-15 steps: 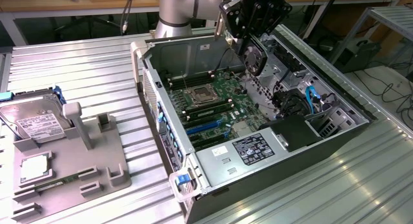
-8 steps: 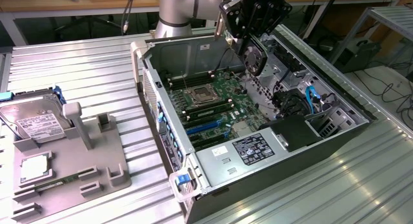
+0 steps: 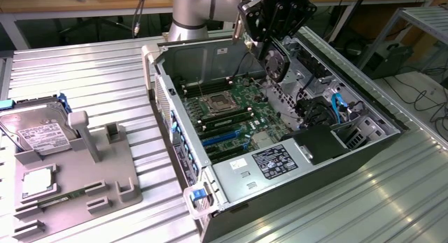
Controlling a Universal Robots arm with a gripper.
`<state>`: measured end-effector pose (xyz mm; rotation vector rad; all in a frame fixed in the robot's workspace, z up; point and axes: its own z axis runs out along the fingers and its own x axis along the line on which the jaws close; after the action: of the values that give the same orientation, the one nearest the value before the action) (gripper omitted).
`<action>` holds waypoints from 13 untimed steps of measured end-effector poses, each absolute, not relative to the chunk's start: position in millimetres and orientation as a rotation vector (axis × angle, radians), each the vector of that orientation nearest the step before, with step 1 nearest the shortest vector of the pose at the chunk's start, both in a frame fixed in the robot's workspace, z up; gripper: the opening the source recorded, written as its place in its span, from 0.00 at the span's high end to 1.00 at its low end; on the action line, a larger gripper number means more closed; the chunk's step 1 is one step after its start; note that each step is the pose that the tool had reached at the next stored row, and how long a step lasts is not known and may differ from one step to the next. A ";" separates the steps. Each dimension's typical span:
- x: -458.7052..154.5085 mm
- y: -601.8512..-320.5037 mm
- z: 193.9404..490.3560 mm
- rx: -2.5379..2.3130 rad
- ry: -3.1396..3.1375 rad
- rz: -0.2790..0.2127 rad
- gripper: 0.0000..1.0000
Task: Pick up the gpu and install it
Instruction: 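Insert the gpu into the slot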
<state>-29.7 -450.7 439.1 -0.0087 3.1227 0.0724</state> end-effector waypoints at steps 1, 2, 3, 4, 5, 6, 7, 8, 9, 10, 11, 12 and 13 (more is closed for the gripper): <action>-29.7 -450.7 439.1 -0.016 3.123 0.072 0.72; -29.7 -450.7 439.1 -0.028 3.123 0.073 0.72; -29.7 -450.7 439.1 -0.042 3.123 0.073 0.72; -29.7 -450.7 439.1 -0.050 3.123 0.073 0.72; -29.7 -450.7 439.1 -0.059 3.123 0.073 0.72; -29.7 -450.7 439.1 -0.067 3.123 0.073 0.72; -29.7 -450.7 439.1 -0.074 3.123 0.073 0.72; -29.7 -450.7 439.1 -0.081 3.123 0.073 0.72; -29.7 -450.7 439.1 -0.089 3.123 0.073 0.72; -29.7 -450.7 439.1 -0.098 3.123 0.073 0.72; -29.7 -450.7 439.1 -0.106 3.122 0.073 0.72; -29.7 -450.7 439.1 -0.114 3.122 0.073 0.72; -29.7 -450.7 439.1 -0.122 3.122 0.073 0.72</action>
<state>-29.7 -450.7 439.1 -0.1216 3.1221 0.0734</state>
